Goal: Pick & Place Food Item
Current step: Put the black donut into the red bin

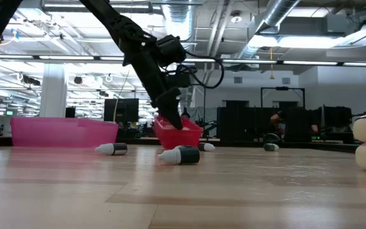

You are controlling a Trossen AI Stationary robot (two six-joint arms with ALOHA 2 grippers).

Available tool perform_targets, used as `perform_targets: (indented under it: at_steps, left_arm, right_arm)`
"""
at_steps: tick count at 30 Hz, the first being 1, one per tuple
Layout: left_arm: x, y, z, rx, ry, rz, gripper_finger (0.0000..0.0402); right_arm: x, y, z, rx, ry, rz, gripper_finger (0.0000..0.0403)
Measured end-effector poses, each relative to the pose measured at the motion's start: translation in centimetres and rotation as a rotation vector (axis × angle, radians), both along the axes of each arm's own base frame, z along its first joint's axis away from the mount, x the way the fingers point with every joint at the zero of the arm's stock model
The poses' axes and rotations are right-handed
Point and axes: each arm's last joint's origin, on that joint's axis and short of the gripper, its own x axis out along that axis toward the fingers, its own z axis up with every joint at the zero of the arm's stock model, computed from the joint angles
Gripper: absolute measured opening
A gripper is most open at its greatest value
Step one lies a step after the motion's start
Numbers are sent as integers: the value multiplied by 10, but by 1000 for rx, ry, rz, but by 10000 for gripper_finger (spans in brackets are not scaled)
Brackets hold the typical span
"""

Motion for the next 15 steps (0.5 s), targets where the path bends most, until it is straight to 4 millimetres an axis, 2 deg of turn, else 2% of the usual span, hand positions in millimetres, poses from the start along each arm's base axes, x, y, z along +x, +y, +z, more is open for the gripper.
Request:
perform_targets:
  at_steps: [6,12,15]
  left_arm:
    - [-5,-3,-2,-25,57,-14,92]
    - [-10,-1,17,12,23,-23,92]
    - [-13,2,18,20,38,-33,92]
  right_arm:
    - [0,0,0,5,-5,-4,188]
    - [0,0,0,5,-5,-4,188]
    - [0,0,0,4,-5,-4,188]
